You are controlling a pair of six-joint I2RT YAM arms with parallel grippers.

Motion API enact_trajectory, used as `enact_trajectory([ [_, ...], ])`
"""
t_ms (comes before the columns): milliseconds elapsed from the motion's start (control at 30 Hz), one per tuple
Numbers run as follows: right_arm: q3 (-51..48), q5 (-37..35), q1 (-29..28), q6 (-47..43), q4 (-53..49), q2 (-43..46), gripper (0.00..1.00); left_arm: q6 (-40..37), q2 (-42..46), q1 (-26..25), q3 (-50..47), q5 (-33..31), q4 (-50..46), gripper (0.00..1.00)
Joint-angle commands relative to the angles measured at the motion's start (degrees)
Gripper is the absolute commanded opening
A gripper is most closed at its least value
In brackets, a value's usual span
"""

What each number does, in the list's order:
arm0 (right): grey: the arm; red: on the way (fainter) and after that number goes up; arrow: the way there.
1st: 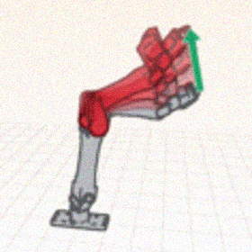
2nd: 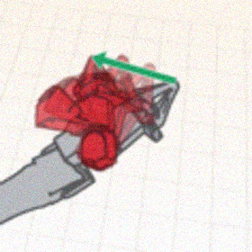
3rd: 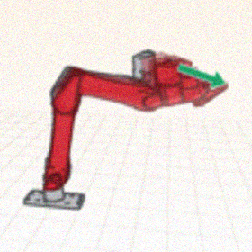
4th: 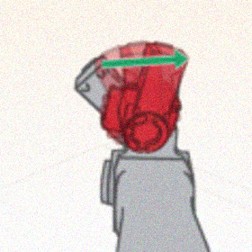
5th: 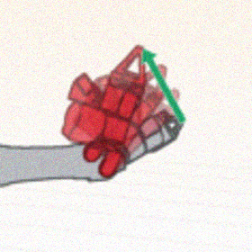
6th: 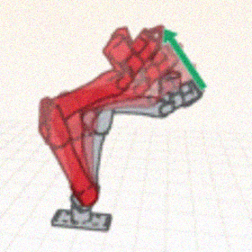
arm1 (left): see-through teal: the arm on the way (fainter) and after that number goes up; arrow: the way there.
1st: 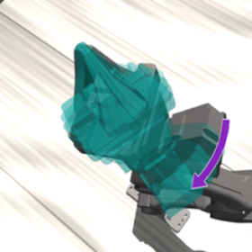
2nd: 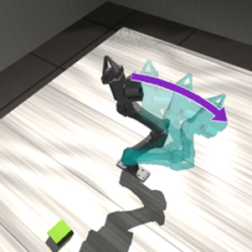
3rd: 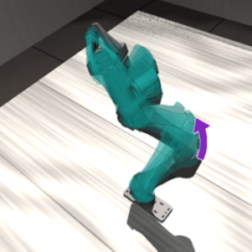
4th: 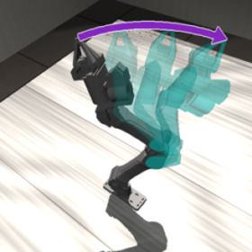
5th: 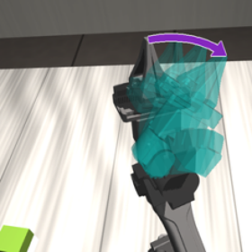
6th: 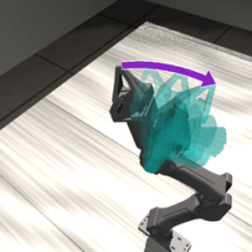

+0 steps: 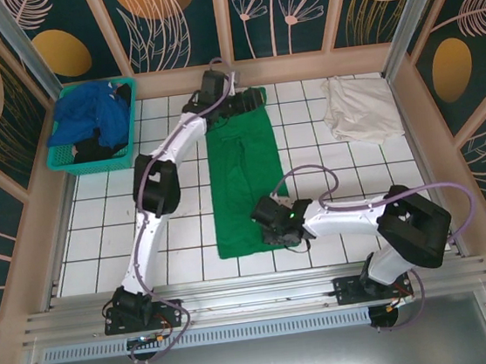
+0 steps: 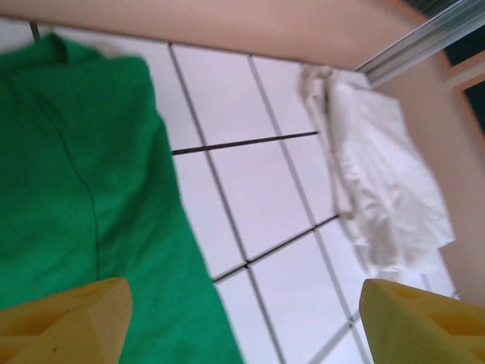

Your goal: Fold and stack the t-shirts

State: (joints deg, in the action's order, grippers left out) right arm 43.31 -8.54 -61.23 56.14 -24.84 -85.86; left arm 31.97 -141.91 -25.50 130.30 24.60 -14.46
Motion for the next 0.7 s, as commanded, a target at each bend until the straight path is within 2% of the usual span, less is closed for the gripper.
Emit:
enact_trajectory([
  [0,2.2,-5.8,-0.2,4.6,-13.2,5.4,0.40,-2.7,16.7,-0.2,-13.8,-4.1,-2.0,0.81],
  [133,-2.0,-6.3,1.8,4.2,-13.8,14.9,0.50,-1.0,39.1,-3.3,-46.8,-13.4,3.1,0.80],
  [200,-6.0,-3.3,3.0,4.0,-10.8,18.8,0.54,4.3,50.4,-5.9,-61.4,-17.1,4.1,0.74],
  [300,-10.0,-0.7,4.4,4.3,-8.7,21.1,0.56,13.3,62.7,-11.7,-78.8,-22.8,4.2,0.70],
  [433,-12.3,2.5,5.0,3.0,-4.8,19.3,0.57,22.2,70.8,-20.0,-90.8,-27.3,1.0,0.68],
  [567,-12.3,4.5,4.9,1.4,-1.0,16.3,0.56,28.3,74.6,-26.0,-97.2,-30.7,0.0,0.68],
  [667,-11.8,4.1,5.0,0.7,-0.2,15.0,0.55,29.6,73.0,-28.2,-101.0,-28.2,4.9,0.67],
])
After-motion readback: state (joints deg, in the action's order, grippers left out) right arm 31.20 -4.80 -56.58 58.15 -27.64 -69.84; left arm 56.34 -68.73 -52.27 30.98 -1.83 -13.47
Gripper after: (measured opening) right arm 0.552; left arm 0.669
